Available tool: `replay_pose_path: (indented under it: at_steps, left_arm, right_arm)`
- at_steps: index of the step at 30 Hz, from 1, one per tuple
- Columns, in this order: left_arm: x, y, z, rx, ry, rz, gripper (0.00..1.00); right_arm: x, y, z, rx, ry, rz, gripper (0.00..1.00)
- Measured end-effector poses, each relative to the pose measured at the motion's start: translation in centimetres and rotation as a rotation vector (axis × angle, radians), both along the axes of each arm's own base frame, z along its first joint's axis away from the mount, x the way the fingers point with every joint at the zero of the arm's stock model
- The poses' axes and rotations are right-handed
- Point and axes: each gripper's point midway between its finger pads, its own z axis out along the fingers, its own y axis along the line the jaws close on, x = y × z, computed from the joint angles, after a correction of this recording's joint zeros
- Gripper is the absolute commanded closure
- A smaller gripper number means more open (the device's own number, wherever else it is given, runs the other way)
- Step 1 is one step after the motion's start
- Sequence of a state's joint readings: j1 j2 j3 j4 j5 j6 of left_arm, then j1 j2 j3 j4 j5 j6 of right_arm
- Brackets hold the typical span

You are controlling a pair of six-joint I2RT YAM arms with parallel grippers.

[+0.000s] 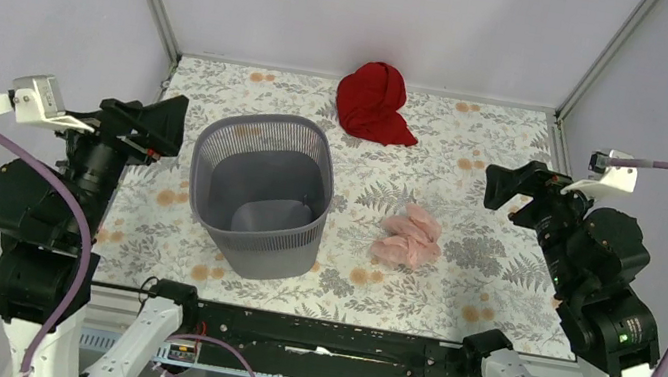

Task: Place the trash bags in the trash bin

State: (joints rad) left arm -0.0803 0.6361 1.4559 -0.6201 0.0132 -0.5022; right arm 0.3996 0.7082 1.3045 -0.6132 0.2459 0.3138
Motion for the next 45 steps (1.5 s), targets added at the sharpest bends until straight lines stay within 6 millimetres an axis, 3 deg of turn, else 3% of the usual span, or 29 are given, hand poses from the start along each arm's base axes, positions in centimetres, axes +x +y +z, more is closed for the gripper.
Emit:
replay_pose_path:
  at_steps: [6, 17, 21, 26, 35, 45]
  left_arm:
    - [0.3, -0.3, -0.9, 0.014, 0.031, -0.013, 0.01]
    - [0.6, -1.3, -2.0, 0.027, 0.062, -0.073, 0.01]
    - [0.7, -1.9, -2.7, 0.033, 0.082, -0.105, 0.01]
    - [0.9, -2.4, -3.4, 0.036, 0.099, -0.134, 0.01]
    - [0.8, -3.7, -4.0, 0.031, 0.115, -0.206, 0.01]
    - [0.6, -4.3, -4.1, 0.029, 0.119, -0.247, 0.01]
  right_arm:
    - [0.1, 1.0, -0.9, -0.009, 0.028, 0.052, 0.00]
    - [0.0, 9.2, -6.1, 0.110, 0.222, 0.437, 0.00]
    - [-0.9, 13.2, -9.4, 0.182, 0.343, 0.659, 0.00]
    - [-2.7, 16.3, -15.6, 0.268, 0.535, 0.802, 0.00]
    - [-5.6, 20.9, -19.9, 0.295, 0.640, 0.961, 0.00]
    - [-4.6, 24.2, -23.2, 0.283, 0.650, 0.961, 0.00]
